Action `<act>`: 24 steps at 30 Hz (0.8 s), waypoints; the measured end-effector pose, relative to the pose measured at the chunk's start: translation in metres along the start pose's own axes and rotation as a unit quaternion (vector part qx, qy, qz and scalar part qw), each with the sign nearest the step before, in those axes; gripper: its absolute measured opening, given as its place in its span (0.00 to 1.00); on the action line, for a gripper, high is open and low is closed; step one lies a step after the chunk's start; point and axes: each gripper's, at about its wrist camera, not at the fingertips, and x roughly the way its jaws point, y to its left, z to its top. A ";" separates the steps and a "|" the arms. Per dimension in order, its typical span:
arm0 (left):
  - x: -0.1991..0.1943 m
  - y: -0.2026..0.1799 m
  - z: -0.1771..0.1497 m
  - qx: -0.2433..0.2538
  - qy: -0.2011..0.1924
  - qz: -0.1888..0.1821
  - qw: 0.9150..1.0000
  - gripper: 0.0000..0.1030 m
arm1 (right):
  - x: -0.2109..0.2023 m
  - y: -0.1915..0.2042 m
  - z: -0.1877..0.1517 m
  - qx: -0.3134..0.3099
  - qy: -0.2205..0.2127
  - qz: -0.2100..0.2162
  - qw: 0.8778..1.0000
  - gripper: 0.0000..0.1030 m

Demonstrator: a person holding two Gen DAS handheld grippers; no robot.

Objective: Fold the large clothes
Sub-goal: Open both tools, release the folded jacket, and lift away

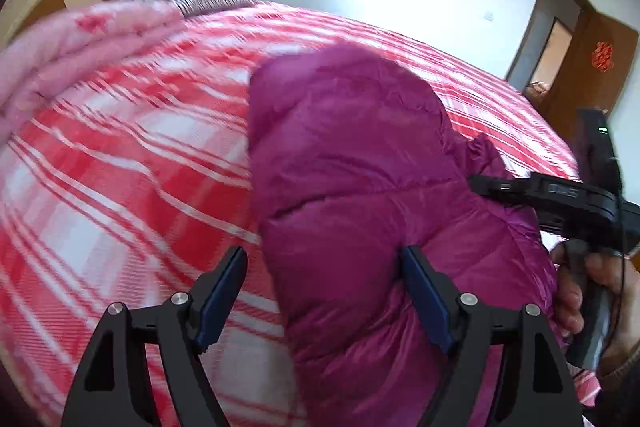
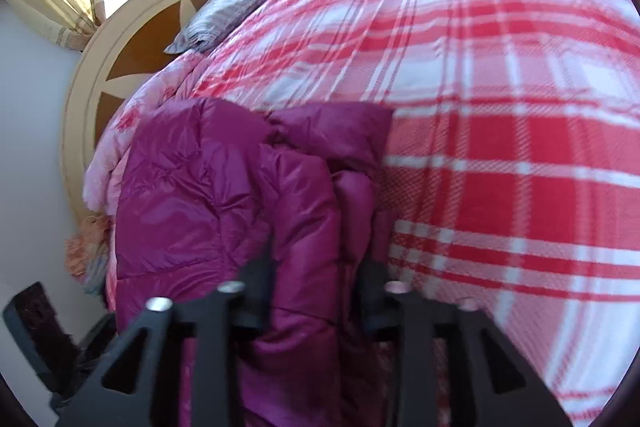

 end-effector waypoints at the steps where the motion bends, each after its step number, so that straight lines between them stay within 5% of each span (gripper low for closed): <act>1: -0.010 -0.001 0.002 0.007 -0.015 0.008 1.000 0.77 | -0.009 0.004 -0.002 -0.005 -0.013 -0.012 1.000 0.75; 7: -0.067 -0.007 0.019 0.025 -0.072 0.005 0.997 0.77 | -0.071 0.041 -0.021 -0.064 -0.098 -0.066 0.991 0.78; 15: -0.110 -0.016 0.025 0.032 -0.118 -0.006 0.993 0.83 | -0.134 0.067 -0.060 -0.049 -0.171 -0.063 0.982 0.91; 24: -0.131 -0.020 0.028 0.026 -0.142 -0.026 0.989 0.83 | -0.174 0.097 -0.065 -0.075 -0.215 -0.072 0.971 0.93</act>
